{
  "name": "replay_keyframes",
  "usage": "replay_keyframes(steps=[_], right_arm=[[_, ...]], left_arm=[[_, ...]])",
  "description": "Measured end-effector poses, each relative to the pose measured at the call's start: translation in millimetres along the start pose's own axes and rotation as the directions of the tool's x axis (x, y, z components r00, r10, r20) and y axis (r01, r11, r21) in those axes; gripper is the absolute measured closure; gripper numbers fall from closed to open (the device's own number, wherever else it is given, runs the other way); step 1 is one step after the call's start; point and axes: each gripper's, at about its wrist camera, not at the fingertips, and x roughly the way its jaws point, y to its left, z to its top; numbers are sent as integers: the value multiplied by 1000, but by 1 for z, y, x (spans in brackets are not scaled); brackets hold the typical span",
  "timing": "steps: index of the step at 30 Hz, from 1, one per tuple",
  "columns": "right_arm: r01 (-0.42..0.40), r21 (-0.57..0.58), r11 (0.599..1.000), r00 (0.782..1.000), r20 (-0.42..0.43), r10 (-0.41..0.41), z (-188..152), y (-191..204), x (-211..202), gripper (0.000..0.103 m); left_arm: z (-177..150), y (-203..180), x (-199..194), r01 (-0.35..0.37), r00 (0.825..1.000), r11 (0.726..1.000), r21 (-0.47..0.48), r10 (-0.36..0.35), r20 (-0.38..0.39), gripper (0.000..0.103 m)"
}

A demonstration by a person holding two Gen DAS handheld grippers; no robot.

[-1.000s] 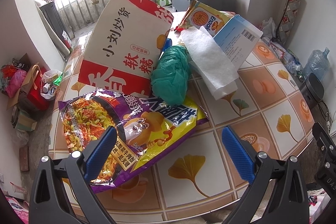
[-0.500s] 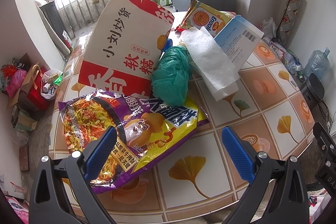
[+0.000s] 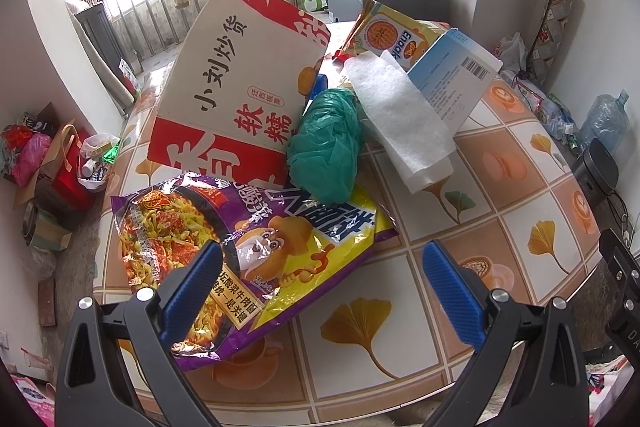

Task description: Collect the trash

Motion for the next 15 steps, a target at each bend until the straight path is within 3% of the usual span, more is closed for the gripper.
replay_keyframes(steps=[3, 7, 12, 15], right_arm=[[-5, 13, 1000, 1000, 20, 5, 1, -1, -3, 8], [-33, 8, 999, 993, 115, 32, 12, 3, -15, 8], [-140, -22, 990, 953, 267, 141, 33, 18, -31, 8], [-221, -30, 975, 932, 290, 220, 44, 33, -31, 8]], left_arm=[[0, 0, 0, 6, 1000, 1000, -1, -6, 4, 6], [4, 7, -6, 87, 995, 996, 9, -87, 45, 6], [12, 36, -24, 159, 970, 987, 32, -162, 182, 5], [18, 66, -33, 175, 954, 985, 0, -169, 248, 6]])
